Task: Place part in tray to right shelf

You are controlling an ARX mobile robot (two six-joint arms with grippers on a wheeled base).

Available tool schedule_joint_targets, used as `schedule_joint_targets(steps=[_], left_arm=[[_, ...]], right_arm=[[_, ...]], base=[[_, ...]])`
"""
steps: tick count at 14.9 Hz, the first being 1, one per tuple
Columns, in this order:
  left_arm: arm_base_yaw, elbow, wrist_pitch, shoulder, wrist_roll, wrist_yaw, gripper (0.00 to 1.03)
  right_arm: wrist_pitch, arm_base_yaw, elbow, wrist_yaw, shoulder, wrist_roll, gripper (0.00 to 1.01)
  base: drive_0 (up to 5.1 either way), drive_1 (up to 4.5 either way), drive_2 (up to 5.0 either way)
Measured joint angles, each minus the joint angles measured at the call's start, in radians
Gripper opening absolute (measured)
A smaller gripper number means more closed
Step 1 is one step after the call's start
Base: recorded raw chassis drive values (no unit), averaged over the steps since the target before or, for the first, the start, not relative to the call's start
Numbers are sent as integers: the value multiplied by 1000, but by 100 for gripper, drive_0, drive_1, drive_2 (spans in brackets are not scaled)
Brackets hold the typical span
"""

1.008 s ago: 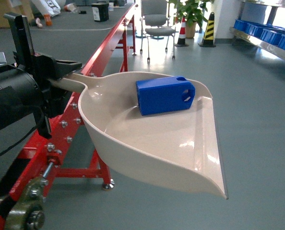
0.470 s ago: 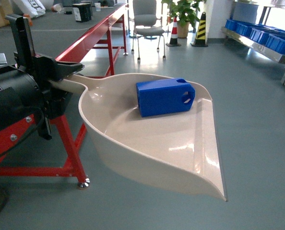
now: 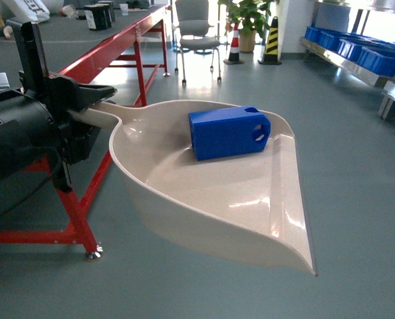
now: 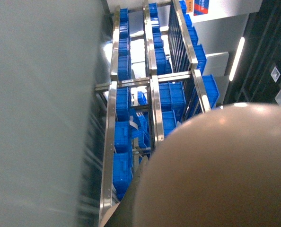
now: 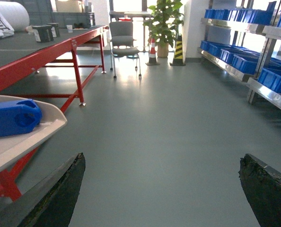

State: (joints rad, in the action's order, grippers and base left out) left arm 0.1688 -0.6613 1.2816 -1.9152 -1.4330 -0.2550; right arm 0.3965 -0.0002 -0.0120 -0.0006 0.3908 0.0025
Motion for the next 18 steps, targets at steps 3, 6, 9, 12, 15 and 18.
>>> schedule_joint_targets(steps=[3,6,9,12,15,18], left_arm=[[13,0,4,0,0,-5,13],[4,4,4,1,0,-3,13],[0,5,-1,1,0,0,13],[0,4,-2,1,1,0,13],[0,4,-1,1,0,0,13],[0,4,-2,1,0,0,13]], right_arm=[[2,0,0,4,0,0,98],[2,0,0,3,0,0,98],[0,0,0,3,0,0,98],[1,0,0,3,0,0,98],[0,0,0,3,0,0,98],[1,0,0,3,0,0,98]], base=[[506,-235,-235],[506,-235,-235],[506,-235,-235],[333,-19,-303],[-11,414,-437],[-11,414,-437]])
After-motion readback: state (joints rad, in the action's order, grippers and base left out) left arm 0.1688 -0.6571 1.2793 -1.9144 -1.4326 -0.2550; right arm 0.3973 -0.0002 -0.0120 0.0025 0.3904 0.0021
